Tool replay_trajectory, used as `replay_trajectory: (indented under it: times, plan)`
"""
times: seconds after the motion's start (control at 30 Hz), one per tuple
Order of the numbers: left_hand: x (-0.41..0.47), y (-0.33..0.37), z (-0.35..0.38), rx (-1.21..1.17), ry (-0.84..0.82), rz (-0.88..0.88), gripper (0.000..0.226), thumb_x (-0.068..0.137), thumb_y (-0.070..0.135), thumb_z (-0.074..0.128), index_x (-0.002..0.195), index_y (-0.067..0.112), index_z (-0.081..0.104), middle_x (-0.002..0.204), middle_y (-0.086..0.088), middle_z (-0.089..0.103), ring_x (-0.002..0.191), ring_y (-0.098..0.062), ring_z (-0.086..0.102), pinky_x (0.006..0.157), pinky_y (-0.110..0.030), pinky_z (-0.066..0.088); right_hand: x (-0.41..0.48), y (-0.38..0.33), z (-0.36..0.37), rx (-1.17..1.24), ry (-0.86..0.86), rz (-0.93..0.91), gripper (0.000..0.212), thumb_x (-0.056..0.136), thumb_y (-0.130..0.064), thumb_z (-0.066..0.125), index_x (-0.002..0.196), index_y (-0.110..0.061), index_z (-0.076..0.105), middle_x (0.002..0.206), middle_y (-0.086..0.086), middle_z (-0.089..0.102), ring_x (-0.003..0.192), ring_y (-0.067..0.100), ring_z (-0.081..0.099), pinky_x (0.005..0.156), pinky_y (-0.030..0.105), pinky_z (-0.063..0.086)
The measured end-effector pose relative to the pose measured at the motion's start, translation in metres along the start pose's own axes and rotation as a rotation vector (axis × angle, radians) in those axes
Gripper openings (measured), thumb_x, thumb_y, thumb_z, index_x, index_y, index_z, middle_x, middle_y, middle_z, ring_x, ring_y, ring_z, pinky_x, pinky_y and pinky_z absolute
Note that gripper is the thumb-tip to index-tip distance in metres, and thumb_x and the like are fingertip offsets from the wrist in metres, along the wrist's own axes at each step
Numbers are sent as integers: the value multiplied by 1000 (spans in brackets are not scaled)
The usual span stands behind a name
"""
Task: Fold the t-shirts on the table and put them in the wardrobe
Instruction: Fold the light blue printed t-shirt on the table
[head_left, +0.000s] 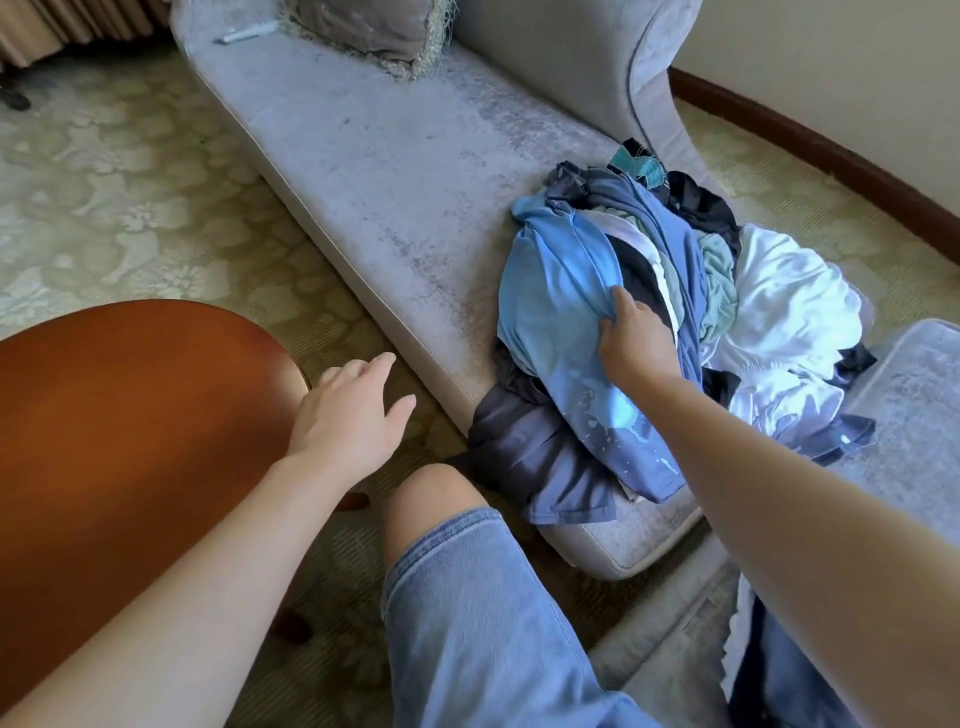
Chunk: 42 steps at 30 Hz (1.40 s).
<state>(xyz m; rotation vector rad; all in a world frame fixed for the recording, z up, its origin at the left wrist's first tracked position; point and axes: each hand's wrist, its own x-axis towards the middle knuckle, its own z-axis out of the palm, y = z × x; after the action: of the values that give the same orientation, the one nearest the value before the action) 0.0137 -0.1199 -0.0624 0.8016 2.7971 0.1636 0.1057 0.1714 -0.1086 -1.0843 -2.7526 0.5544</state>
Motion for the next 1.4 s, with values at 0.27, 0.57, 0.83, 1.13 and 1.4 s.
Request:
replay_trajectory:
  times: [0.27,0.57,0.83,1.13,1.4]
  plan:
    - [-19,-31,-19,53,21,-81,55,98,47,43,147,23,34,140,-5,50,129,-28,43,101,-40,39,-37,-57,-13,92,135,-253,36,97,-7,42,130,-9,56,105,15,66,92,38,61,75,46,52]
    - [-71,-71,-69,49,145,-190,54,99,47,43,147,22,36,141,-4,50,130,-27,44,101,-41,41,-77,-166,-75,244,303,-415,36,101,-13,42,132,-15,59,111,12,69,97,32,63,67,32,39]
    - [-136,-125,-129,-45,329,-305,56,101,49,38,150,23,32,149,-3,43,137,-26,38,106,-41,37,-105,-310,-136,443,408,-534,33,96,-12,46,121,-16,68,113,11,71,107,34,61,84,35,43]
    - [-202,-168,-191,-542,778,-138,41,89,51,57,120,24,56,109,11,62,100,-12,56,77,-26,35,-197,-484,-196,726,414,-816,28,89,-16,46,99,-7,71,102,14,70,101,33,59,83,37,40]
    - [-218,-237,-187,-508,685,-433,42,96,32,56,59,14,46,56,1,45,63,-25,46,52,-33,28,-200,-492,-98,952,-279,-675,57,86,-5,57,142,1,45,129,5,55,102,8,59,91,23,47]
